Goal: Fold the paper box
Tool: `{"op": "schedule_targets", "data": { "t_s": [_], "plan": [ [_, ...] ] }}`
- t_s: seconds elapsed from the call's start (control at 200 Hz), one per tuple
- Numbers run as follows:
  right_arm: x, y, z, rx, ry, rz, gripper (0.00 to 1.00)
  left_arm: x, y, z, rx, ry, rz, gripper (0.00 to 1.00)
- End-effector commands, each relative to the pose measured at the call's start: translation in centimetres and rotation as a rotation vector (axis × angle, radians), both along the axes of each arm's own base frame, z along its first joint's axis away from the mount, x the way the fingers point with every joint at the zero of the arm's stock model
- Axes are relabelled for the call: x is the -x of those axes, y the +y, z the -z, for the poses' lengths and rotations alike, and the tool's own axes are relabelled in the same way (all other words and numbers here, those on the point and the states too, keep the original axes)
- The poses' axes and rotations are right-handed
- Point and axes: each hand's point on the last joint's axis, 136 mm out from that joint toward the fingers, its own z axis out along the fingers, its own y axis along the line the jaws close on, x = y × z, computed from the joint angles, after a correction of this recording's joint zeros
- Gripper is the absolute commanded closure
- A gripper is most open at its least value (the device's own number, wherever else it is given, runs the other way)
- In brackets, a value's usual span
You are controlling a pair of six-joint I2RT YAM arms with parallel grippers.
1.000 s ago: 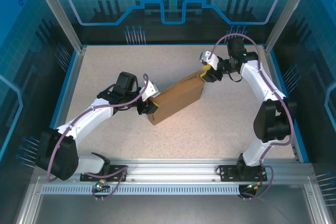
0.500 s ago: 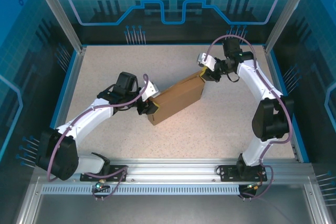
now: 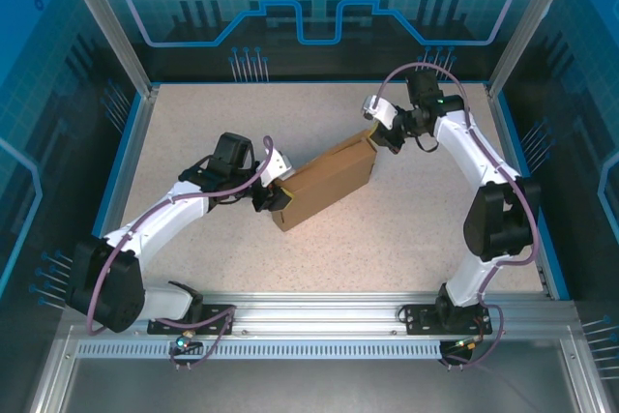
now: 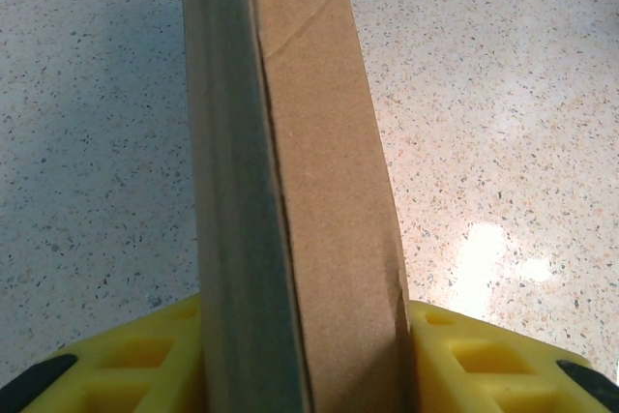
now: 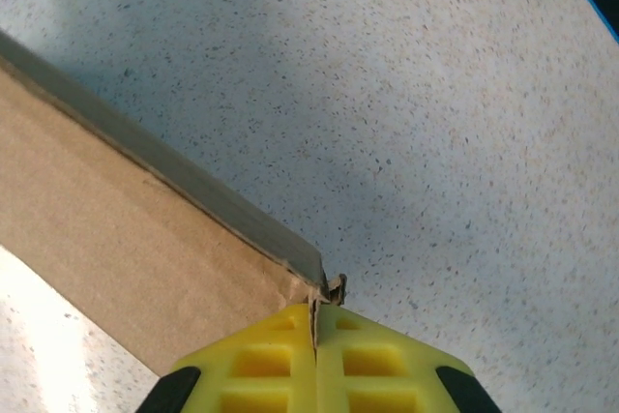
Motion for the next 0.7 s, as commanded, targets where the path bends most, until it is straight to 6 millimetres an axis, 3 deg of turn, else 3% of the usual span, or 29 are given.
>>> {"op": "schedule_targets", "data": {
  "t_s": [0.0, 0.155, 0.37, 0.695],
  "plan": [
    [0.1, 0.6, -2.2, -0.028, 0.02, 0.122, 0.96, -0.8, -0.7, -2.4, 0.052, -0.057, 0.027, 0.73],
    [0.0, 0.9, -2.2, -0.022, 0.071, 0.272, 0.96, -1.0, -0.7, -2.3, 0.049, -0.053, 0.019, 0.73],
    [0.1, 0.4, -0.4, 0.037, 0.062, 0.428, 0.95, -1.0, -0.7, -2.4, 0.052, -0.051, 0.012, 0.73],
    [0.4, 0.2, 0.2, 0.015, 0.001, 0.428, 0.96, -1.0, -0.6, -2.4, 0.051, -0.053, 0.007, 0.73]
  ]
}}
